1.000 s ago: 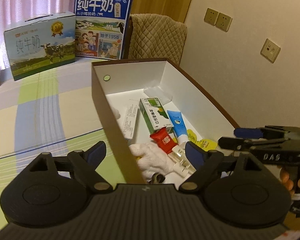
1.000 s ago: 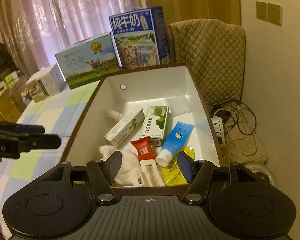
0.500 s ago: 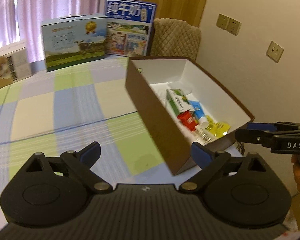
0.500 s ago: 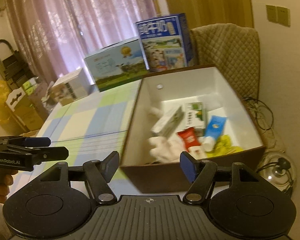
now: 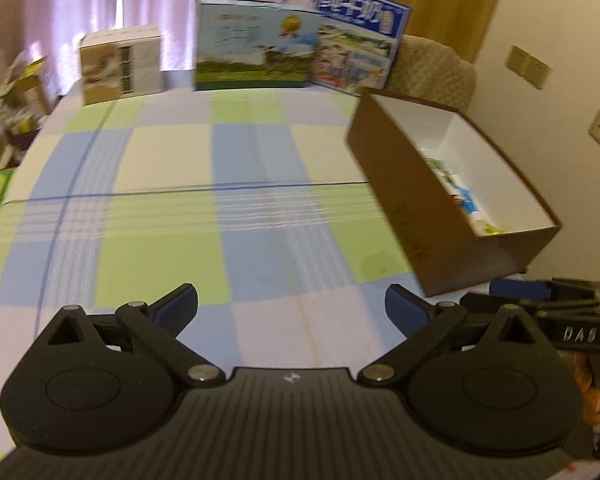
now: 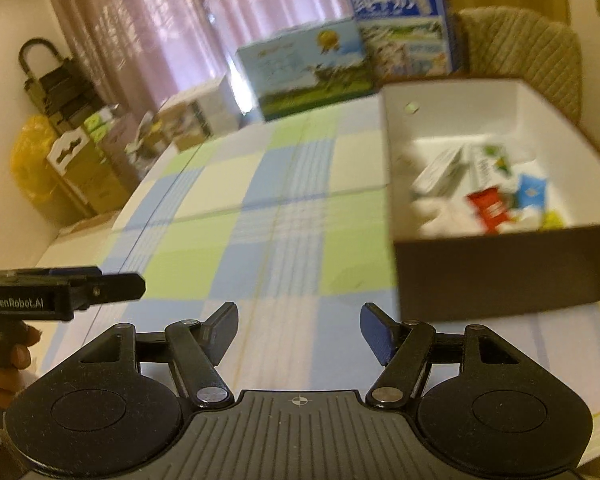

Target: Organize objects

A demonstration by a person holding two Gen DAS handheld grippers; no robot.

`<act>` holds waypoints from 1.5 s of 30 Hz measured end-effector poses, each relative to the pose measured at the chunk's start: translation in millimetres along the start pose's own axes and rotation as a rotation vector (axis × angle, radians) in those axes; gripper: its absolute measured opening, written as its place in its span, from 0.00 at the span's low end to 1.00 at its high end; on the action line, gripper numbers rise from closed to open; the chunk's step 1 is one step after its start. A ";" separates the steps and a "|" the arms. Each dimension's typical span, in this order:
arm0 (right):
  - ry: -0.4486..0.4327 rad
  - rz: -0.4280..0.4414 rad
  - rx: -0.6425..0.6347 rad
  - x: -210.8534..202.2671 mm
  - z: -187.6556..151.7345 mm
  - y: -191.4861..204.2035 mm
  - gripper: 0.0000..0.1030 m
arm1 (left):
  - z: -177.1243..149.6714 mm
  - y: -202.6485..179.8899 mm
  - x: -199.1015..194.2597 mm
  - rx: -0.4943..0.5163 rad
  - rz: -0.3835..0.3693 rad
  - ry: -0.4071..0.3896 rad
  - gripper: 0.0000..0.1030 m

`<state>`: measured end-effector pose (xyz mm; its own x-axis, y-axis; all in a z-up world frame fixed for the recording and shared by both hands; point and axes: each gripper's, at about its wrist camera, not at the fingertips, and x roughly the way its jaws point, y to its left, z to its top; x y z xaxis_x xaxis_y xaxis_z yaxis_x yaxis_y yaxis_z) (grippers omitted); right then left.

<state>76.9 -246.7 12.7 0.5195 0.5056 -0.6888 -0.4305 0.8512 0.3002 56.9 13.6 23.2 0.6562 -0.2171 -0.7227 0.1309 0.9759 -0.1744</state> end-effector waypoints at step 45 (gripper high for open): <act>0.133 -0.036 -0.094 64.5 -38.4 23.2 0.63 | -52.1 26.7 21.8 0.020 0.188 0.102 0.96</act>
<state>72.1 -199.7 -50.1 0.4364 0.4466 -0.7811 -0.4837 0.8484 0.2148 36.0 33.8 -32.1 0.5919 -0.0307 -0.8055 0.0281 0.9995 -0.0174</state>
